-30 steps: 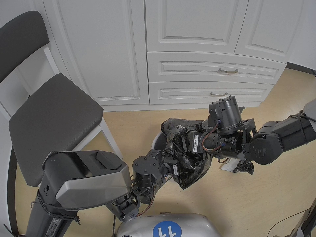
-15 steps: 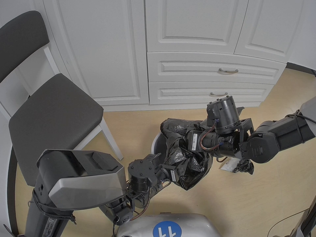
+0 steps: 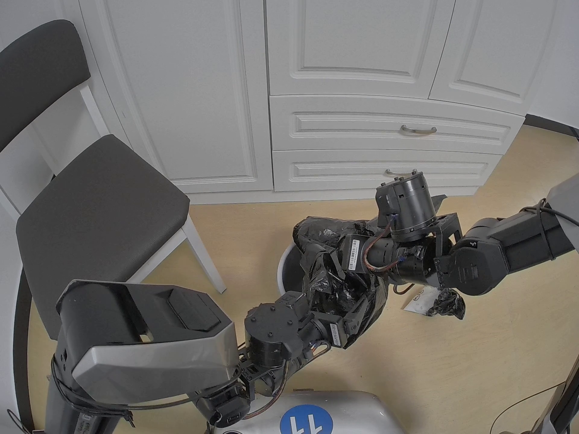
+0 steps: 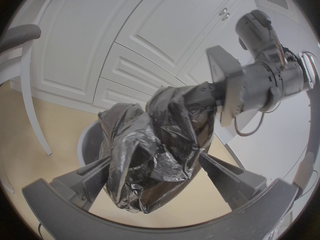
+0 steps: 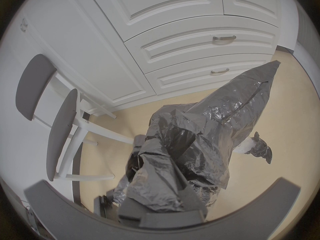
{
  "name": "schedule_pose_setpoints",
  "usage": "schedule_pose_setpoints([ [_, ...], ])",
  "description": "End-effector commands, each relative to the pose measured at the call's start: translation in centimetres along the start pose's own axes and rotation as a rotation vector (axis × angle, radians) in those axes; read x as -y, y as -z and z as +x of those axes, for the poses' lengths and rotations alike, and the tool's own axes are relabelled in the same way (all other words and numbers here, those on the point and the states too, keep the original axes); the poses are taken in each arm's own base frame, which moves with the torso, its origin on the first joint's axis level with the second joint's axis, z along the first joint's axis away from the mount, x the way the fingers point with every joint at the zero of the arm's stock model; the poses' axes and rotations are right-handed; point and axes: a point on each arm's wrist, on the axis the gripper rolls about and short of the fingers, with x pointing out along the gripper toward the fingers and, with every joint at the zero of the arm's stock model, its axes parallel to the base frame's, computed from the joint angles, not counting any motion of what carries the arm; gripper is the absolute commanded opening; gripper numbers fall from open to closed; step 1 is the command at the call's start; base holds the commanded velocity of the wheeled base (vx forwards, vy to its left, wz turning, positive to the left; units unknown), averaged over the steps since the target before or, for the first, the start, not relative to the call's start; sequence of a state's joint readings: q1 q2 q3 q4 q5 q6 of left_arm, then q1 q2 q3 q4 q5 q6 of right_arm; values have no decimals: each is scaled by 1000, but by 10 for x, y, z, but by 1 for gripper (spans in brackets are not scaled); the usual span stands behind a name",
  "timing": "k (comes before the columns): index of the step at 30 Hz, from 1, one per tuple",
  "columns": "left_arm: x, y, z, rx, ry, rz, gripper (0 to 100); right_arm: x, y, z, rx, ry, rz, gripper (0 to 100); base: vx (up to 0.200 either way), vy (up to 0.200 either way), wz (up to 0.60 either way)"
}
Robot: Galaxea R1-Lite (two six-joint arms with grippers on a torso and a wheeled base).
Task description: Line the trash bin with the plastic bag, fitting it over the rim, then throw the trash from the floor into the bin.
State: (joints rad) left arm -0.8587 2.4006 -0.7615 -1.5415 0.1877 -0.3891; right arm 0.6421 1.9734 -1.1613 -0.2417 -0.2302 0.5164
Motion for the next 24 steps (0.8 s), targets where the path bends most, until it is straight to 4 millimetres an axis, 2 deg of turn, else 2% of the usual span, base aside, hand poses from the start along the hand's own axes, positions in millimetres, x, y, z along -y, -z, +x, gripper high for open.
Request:
schedule_pose_setpoints([
  [1,7,2,-2,-7,18,2,100,-1,1,4,-4,5,0,0,0,0,0],
  [14,8,9,4,-8,20,2,100,-5,8,11,-22,4,4,0,0,0,0],
  [18,10,13,7,-9,27,2,100,-14,16,22,-42,-9,35,0,0,0,0],
  [24,10,19,17,5,30,-22,100,-23,19,16,-60,-21,40,0,0,0,0],
])
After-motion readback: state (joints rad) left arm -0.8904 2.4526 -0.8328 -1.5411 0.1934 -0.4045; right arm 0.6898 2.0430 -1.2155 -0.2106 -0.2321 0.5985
